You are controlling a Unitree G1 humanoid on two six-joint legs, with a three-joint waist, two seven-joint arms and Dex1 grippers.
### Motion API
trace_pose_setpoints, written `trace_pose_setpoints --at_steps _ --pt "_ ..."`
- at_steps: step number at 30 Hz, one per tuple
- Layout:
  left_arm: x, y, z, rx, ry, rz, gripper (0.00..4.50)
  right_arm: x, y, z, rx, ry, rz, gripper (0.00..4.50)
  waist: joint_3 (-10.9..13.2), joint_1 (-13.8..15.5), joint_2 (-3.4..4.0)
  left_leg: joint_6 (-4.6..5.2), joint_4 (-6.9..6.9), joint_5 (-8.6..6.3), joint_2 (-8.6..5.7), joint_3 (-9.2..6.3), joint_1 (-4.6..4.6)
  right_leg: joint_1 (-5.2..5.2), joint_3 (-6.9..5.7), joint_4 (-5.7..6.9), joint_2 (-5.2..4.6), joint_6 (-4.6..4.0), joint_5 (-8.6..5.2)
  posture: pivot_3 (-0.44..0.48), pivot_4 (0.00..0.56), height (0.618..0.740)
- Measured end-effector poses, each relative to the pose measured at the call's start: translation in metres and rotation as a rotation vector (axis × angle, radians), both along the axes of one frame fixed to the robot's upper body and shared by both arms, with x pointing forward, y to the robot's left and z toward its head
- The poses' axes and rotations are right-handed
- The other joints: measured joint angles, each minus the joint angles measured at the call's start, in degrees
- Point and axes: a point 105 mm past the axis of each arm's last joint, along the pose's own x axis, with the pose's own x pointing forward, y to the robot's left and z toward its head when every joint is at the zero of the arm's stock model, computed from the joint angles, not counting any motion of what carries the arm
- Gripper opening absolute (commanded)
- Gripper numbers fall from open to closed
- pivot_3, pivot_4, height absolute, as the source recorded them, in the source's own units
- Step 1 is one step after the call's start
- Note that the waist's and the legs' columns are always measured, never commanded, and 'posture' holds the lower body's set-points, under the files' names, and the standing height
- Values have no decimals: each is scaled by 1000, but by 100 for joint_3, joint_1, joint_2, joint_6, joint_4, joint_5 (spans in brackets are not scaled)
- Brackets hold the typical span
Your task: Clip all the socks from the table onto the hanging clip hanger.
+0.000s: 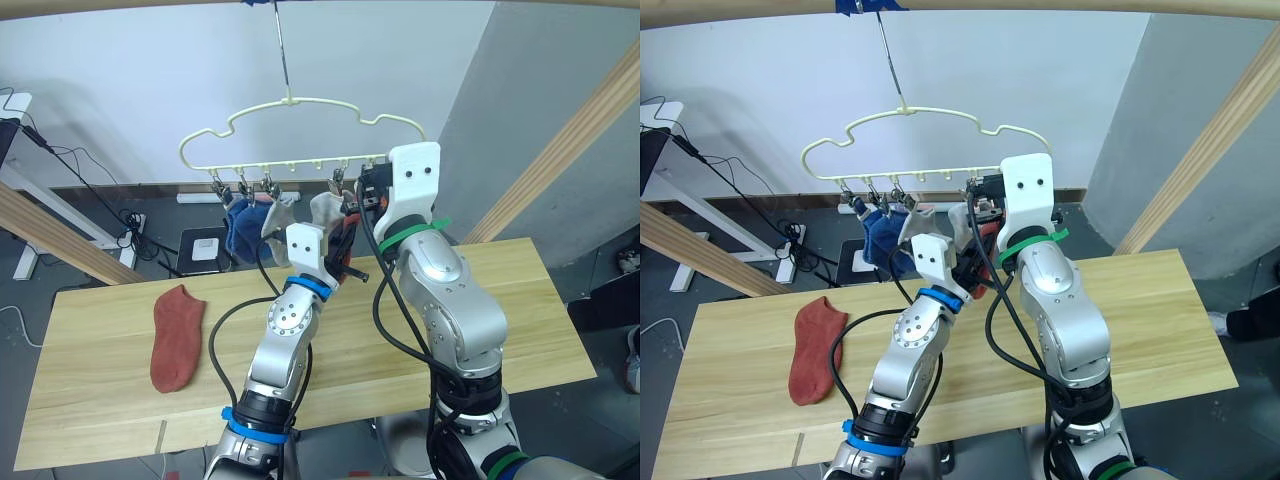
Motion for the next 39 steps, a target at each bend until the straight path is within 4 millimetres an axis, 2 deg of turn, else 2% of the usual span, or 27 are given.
trace_pose_setpoints --at_steps 2,5,8,14,20,21,22,30,35,39 --pt "0 0 0 0 0 0 47 0 0 0 1 0 -2 0 0 0 0 0 0 0 0 0 0 0 0 0 0 0 0 -265 266 737" --pt "0 0 0 0 0 -1 0 0 -1 0 3 0 -8 919 0 0 0 0 0 0 0 0 0 0 0 0 0 0 0 -267 266 737" --pt "0 0 0 0 0 -1 0 0 -1 0 5 -1 -8 2085 0 0 0 0 1 0 0 0 0 0 0 0 0 0 0 -269 265 737" --pt "-1 -2 0 -1 0 -23 0 -12 -4 8 27 -34 44 2085 0 3 0 0 1 0 -1 0 -1 1 0 -2 -1 0 0 -276 263 737" --pt "2 -4 -1 10 -3 -41 0 -34 -15 -4 -43 -23 150 2085 -1 3 -1 0 2 0 -3 -2 0 5 -2 -3 0 0 0 -283 263 737" --pt "2 -3 -1 15 -3 -43 526 -37 -17 -6 -57 -25 163 2137 -1 3 -1 0 3 0 -3 -3 1 6 -2 -4 0 1 0 -283 263 737" --pt "3 -3 -2 21 -2 -43 662 -40 -18 -6 -69 -28 175 2137 -1 -2 -1 0 3 0 -3 -1 2 6 -1 -4 1 1 0 -289 264 737" --pt "-2 -3 -8 58 13 -137 2968 -44 -32 -12 -134 -36 150 2137 -2 -52 -1 1 3 1 1 -3 4 8 0 -3 10 1 0 -284 263 737" --pt "-12 2 -13 130 4 -229 2968 -43 -40 -13 -157 -46 114 2137 -2 -101 0 0 3 1 2 -4 4 8 1 -3 9 1 0 -284 261 737" --pt "-31 6 -19 265 -33 -392 2968 -38 -52 -12 -196 -60 38 2137 -7 -122 7 0 2 1 4 -3 6 8 1 -3 10 0 0 -283 258 737"
